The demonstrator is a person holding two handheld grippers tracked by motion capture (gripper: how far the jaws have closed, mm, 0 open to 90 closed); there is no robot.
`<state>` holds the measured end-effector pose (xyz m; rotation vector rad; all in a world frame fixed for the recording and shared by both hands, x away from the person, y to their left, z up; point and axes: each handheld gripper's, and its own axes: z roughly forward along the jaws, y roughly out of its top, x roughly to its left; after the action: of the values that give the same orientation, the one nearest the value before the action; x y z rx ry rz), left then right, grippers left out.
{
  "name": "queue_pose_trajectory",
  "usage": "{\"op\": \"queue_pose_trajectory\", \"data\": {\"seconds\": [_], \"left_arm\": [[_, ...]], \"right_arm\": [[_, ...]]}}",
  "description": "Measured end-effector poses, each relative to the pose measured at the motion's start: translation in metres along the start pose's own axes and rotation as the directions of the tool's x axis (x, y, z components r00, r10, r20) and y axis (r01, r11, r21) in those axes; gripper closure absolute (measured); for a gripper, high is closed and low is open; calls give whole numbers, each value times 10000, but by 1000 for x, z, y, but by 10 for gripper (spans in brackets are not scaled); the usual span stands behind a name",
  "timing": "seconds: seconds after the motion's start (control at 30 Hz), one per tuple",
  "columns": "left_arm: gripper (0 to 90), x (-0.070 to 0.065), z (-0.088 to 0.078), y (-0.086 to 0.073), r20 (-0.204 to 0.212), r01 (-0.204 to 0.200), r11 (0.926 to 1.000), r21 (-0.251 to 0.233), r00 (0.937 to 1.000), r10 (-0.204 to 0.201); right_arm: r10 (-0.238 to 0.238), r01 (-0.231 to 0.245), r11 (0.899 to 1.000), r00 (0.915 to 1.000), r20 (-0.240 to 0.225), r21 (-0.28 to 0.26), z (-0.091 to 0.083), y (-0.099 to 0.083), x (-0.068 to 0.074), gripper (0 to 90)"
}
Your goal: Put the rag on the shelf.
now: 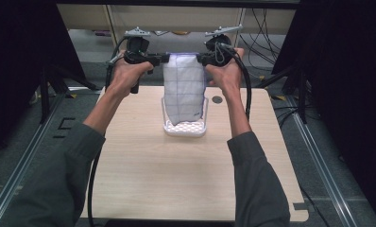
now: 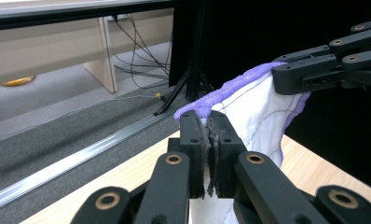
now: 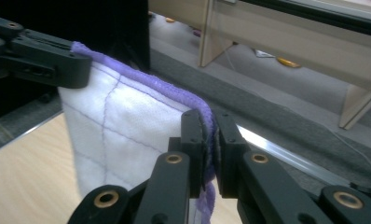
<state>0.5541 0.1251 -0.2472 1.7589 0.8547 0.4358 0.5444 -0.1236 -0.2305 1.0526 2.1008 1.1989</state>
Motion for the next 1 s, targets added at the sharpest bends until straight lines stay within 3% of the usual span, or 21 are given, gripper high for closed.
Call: {"op": "queue_pose_trajectory", "data": {"seconds": [0.1,0.13,0.37,0.43,0.47,0.57,0.67,0.7,0.83,1.0], "left_arm": [[851,6,10,-1,-28,167,9998,63,9999,-167],[849,10,18,-5,-180,191,9992,351,9997,-185],[846,21,38,-14,-469,519,9971,554,9977,-494],[845,23,46,-18,-616,488,9958,768,9971,-441],[845,24,48,-20,-624,486,9955,817,9971,-436],[844,26,55,-26,-640,468,9941,981,9971,-406],[841,26,61,-29,-786,146,9915,1293,9969,-44],[844,26,63,-30,-727,257,9925,1191,9972,-171],[841,26,71,-36,-803,64,9868,1617,9967,67],[841,26,78,-47,-913,163,9827,1846,9958,6]], "right_arm": [[-214,211,9997,9993,319,119,13,-1,-4,843],[9,-13,9999,9994,333,110,23,-5,-7,842],[268,-280,9991,9989,385,323,41,-17,-13,838],[177,-206,9983,9984,537,544,48,-21,-15,837],[394,-424,9979,9974,605,484,51,-24,-14,836],[437,-470,9970,9976,529,622,56,-29,-18,833],[616,-665,9918,9969,483,1088,64,-38,-22,827],[639,-699,9905,9965,537,1183,67,-41,-23,828],[766,-838,9875,9954,577,1336,75,-50,-27,825],[761,-865,9797,9951,638,1810,83,-59,-27,814]]}}
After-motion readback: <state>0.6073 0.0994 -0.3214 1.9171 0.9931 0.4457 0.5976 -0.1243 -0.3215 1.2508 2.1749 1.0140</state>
